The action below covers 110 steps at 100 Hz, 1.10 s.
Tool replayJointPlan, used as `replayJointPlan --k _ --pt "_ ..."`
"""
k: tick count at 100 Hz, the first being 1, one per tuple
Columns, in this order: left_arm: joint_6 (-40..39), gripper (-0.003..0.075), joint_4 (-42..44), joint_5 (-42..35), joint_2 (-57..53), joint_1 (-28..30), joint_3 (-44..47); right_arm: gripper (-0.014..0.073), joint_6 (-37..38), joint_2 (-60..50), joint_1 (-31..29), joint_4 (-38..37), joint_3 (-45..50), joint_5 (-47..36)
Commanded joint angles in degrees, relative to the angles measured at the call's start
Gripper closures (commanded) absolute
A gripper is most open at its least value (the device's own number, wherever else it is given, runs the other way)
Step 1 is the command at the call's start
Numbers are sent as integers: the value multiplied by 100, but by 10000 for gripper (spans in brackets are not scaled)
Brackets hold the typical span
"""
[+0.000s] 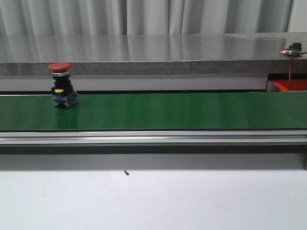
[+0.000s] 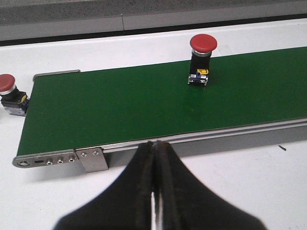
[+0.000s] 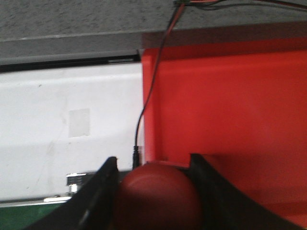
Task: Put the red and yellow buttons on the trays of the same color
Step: 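Lift the red button and carry it over the red tray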
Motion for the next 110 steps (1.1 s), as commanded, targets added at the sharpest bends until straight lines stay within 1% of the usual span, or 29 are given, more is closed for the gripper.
replayJointPlan --k 1,20,33,45,65,83,110 --pt "6 740 -128 -349 13 -43 -142 518 -30 -77 -183 37 -185 -475" --pt "6 740 -128 -349 13 -43 -142 518 -30 351 -250 157 -191 -1155" --pt "6 740 -128 -349 13 -43 -142 518 -30 684 -250 378 -219 -1428" --pt "6 740 -128 -349 13 -43 -142 518 -30 1075 -250 403 -438 -1378" --pt "6 740 -128 -349 13 -43 -142 518 -48 1738 -243 408 -1161 -1040" --pt "6 740 -128 -349 13 -43 -142 518 -48 2159 -243 408 -1599 -859" --pt "6 740 -128 -349 13 -43 -142 518 -48 2414 -243 458 -1679 -746"
